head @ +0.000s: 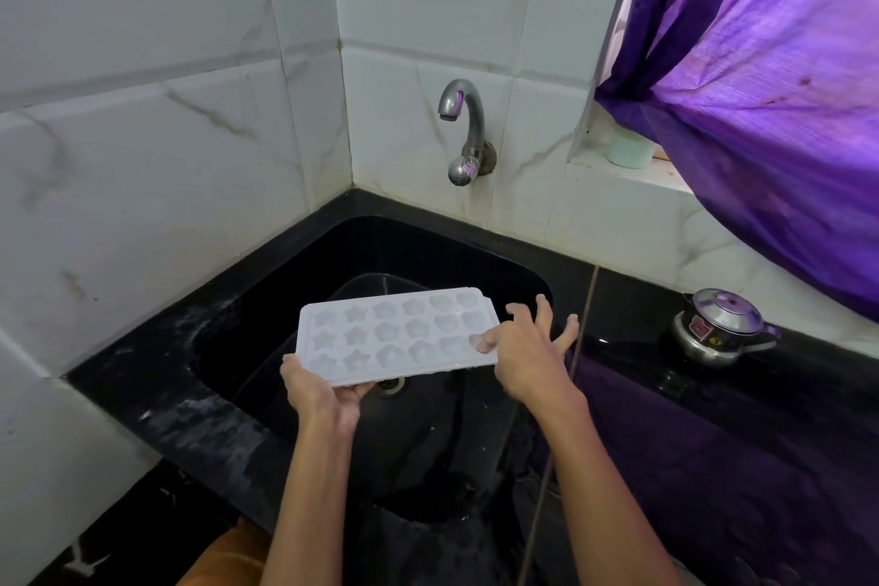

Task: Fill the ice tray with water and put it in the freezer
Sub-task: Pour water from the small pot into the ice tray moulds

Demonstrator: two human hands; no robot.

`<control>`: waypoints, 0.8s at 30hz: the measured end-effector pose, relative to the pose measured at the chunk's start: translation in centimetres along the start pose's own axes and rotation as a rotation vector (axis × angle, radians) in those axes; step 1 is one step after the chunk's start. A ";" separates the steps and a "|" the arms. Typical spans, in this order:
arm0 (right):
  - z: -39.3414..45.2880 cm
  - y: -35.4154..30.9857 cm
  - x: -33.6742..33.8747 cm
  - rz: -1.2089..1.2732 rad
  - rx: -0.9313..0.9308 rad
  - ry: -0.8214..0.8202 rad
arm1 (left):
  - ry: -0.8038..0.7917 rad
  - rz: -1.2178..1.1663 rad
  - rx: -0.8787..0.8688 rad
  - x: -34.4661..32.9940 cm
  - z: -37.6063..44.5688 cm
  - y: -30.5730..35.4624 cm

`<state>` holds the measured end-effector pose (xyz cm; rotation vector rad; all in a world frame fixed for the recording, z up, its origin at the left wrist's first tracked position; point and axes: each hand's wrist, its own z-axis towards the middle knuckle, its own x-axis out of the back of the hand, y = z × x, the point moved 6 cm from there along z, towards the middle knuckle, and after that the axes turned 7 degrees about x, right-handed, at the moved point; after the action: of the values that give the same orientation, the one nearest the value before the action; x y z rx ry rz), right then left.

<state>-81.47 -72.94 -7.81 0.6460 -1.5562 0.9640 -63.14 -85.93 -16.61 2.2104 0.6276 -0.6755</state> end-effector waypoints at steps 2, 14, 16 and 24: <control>0.1 0.0 0.0 -0.008 0.000 0.003 | 0.002 -0.009 0.007 0.0 0.0 -0.1; 0.0 0.0 -0.2 -0.015 -0.004 0.000 | 0.006 -0.019 0.015 -0.1 0.2 -0.4; -0.1 -0.1 -0.3 -0.005 0.002 -0.010 | 0.006 -0.016 0.015 -0.1 0.3 -0.4; -0.2 -0.3 0.3 0.008 0.027 0.088 | 0.002 -0.012 0.031 -0.1 0.3 -0.6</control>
<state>-81.17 -72.91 -7.47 0.6081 -1.4716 1.0081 -63.68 -85.80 -16.98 2.2372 0.6359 -0.6941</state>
